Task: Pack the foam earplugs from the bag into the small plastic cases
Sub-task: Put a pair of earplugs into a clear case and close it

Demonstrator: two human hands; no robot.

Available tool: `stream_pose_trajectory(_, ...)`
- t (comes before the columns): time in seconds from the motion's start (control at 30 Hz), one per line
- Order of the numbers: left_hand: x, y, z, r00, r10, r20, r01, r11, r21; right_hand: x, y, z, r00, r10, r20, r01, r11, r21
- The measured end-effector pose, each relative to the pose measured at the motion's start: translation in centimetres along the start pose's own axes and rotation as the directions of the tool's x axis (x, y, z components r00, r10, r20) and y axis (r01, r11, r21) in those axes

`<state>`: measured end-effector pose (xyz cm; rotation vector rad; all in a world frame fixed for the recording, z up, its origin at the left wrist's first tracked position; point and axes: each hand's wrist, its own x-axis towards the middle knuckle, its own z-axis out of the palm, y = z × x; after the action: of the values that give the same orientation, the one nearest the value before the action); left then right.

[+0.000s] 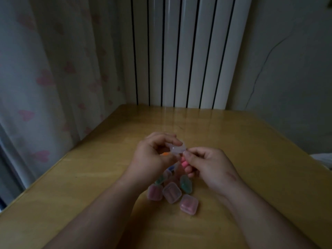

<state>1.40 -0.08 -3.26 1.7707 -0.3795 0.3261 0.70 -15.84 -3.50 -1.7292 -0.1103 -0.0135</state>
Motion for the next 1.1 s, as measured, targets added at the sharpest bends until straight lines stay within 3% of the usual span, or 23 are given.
stream_pose_trajectory(0.13, -0.1, -0.2, 0.1, 0.999, -0.025, 0.041, 0.027, 0.998, -0.061, 0.3, 0.3, -0.1, 0.999, 0.01, -0.041, -0.008, 0.999, 0.033)
stream_pose_trajectory(0.27, 0.1, -0.6, 0.0, 0.999, -0.036, 0.013, 0.035, 0.998, 0.053, 0.4, 0.5, -0.2, 0.999, 0.005, -0.05, -0.003, 0.999, 0.033)
stream_pose_trajectory(0.43, -0.1, -0.8, 0.1, 0.999, 0.033, -0.002, -0.031, 0.971, 0.237, 0.2, 0.3, 0.0, 1.0, 0.026, 0.006, -0.026, 0.999, 0.04)
stream_pose_trajectory(0.6, -0.1, -1.1, 0.3, 0.996, 0.094, -0.011, -0.084, 0.937, 0.338, 0.2, 0.3, 0.1, 0.999, 0.032, -0.028, -0.032, 0.999, 0.007)
stream_pose_trajectory(0.73, 0.1, -0.6, 0.2, 0.995, 0.04, -0.086, -0.022, 0.98, 0.2, 0.6, 0.8, 0.3, 0.993, 0.07, -0.095, -0.078, 0.993, -0.084)
stream_pose_trajectory(0.83, 0.0, 0.0, -0.2, 0.996, -0.001, -0.091, 0.005, 0.999, 0.041, 0.4, 0.5, -0.1, 0.995, 0.096, -0.034, -0.099, 0.989, -0.107)
stream_pose_trajectory(0.9, -0.1, 0.2, -0.6, 0.999, -0.018, -0.044, 0.018, 1.0, 0.011, 0.3, 0.2, -0.4, 0.995, 0.097, 0.01, -0.096, 0.993, -0.071)
stream_pose_trajectory(1.1, 0.1, 0.5, -0.8, 0.98, -0.162, 0.116, 0.158, 0.987, 0.04, 0.3, 0.3, -0.5, 0.997, 0.06, -0.051, -0.056, 0.995, 0.084)
